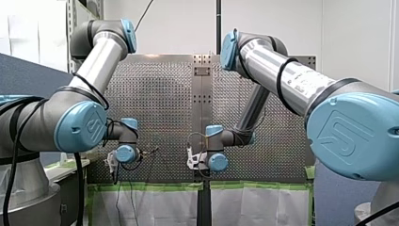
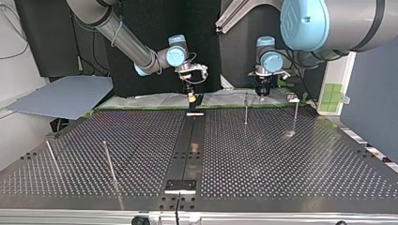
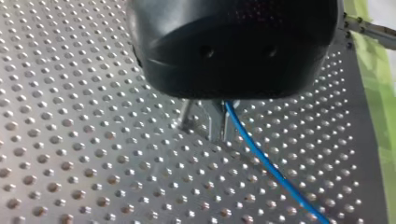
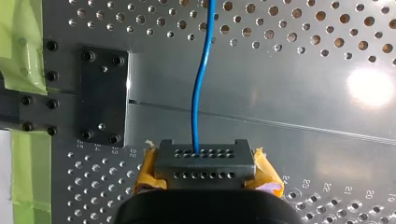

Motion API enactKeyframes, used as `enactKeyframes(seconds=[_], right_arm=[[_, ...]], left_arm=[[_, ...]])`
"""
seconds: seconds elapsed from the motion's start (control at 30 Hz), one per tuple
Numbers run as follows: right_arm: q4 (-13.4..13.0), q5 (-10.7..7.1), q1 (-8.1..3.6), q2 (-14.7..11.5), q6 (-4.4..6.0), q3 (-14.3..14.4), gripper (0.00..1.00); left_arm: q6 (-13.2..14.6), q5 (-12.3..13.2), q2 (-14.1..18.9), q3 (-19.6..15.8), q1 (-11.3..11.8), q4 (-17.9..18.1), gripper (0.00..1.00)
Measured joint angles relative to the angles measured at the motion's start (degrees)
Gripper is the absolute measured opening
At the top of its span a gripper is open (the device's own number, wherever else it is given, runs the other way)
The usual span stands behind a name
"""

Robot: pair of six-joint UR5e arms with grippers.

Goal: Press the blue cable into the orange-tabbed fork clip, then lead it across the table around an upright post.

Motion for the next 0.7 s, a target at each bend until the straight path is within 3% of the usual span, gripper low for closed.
enactKeyframes(seconds=[0.17, 0.5, 0.7], right_arm=[[0.0, 0.00, -0.01, 0.0, -0.03, -0.2, 0.00], [0.0, 0.00, -0.21, 0.1, -0.04, -0.9, 0.00], [0.1, 0.00, -1.04, 0.1, 0.18, -2.1, 0.00]], left_arm=[[0.5, 0.4, -2.0, 2.2, 0.0, -1.0, 0.00], [-0.5, 1.3, -2.4, 6.6, 0.2, -3.3, 0.00], [-1.0, 1.3, -2.5, 7.2, 0.4, -3.7, 0.00]])
